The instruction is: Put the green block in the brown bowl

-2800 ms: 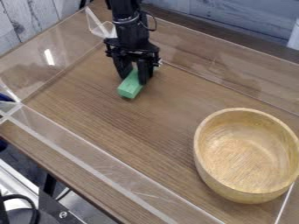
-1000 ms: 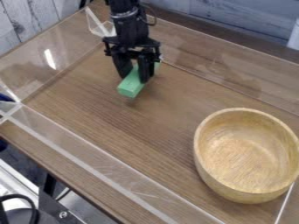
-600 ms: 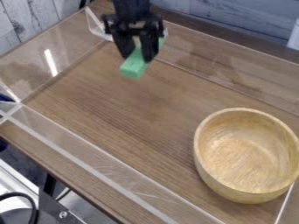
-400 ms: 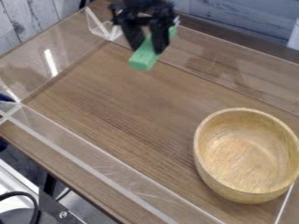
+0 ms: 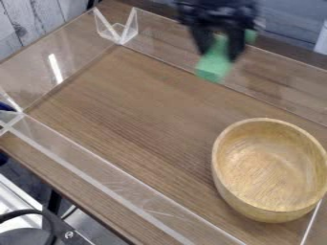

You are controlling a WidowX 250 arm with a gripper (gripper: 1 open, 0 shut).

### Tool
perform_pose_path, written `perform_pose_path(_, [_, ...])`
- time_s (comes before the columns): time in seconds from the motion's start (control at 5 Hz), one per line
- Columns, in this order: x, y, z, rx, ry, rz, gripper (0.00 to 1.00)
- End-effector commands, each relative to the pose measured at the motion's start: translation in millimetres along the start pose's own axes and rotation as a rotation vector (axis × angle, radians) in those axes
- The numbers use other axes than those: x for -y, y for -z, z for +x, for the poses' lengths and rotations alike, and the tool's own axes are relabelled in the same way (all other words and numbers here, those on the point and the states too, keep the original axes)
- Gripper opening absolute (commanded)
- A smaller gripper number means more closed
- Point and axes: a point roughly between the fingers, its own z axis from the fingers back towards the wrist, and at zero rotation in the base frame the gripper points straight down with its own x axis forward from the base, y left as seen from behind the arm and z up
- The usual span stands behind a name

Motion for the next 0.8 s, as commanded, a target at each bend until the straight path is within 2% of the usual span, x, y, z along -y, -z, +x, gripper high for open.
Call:
perform_pose_path(0.0, [43.3,-1.9,-2.7,0.044,0.073,0.004,0.0])
perform_pose_path(0.2, [79.1,23.9,-8.8,0.017,0.121,0.004,0.0])
perform_pose_path(0.4, [101.0,43.5,-13.3,-0.011,0.167,0.004,0.0])
perform_pose_path(0.6, [99.4,60.9,-23.3,-0.041,0.195,0.01,0.0])
